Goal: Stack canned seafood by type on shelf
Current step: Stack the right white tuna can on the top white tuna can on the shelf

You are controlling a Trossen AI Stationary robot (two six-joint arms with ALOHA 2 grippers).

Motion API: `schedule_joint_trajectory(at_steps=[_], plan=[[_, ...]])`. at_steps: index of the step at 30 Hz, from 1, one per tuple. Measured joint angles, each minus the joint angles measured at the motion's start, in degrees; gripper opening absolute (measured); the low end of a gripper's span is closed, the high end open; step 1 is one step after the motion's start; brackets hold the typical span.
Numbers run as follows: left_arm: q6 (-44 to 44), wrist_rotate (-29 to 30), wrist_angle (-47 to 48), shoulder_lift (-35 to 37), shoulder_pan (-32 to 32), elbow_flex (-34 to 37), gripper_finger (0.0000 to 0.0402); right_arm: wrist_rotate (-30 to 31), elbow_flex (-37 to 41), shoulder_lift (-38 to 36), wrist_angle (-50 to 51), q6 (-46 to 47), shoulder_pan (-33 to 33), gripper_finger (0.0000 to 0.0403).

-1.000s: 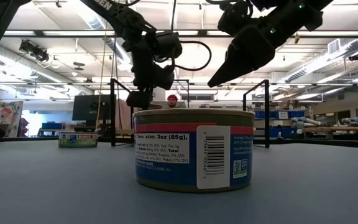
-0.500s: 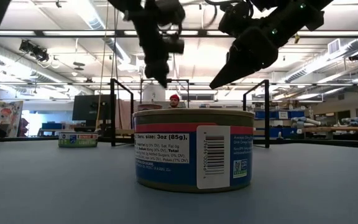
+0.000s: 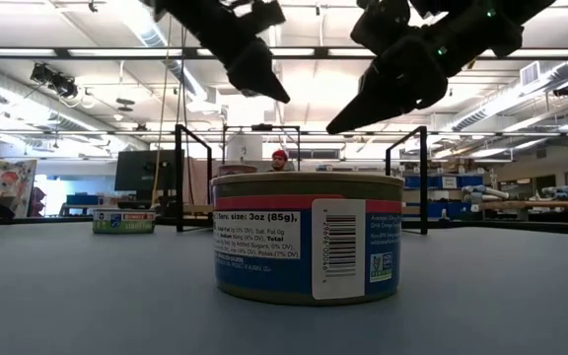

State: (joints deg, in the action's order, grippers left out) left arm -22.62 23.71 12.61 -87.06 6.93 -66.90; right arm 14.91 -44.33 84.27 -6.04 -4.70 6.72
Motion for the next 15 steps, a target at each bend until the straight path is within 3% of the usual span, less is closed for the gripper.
schedule_joint_trajectory(at_steps=[10, 15], plan=[[5.3, -4.3, -15.5, 4.3, -7.9, 13.1, 0.0003, -11.9, 0.2, 0.0, 2.4, 7.9, 1.1, 0.0008], [7.4, -4.8, -24.0, 4.3, -11.3, 18.4, 0.0003, -11.5, 0.2, 0.0, 3.0, 9.3, 4.6, 0.0007]])
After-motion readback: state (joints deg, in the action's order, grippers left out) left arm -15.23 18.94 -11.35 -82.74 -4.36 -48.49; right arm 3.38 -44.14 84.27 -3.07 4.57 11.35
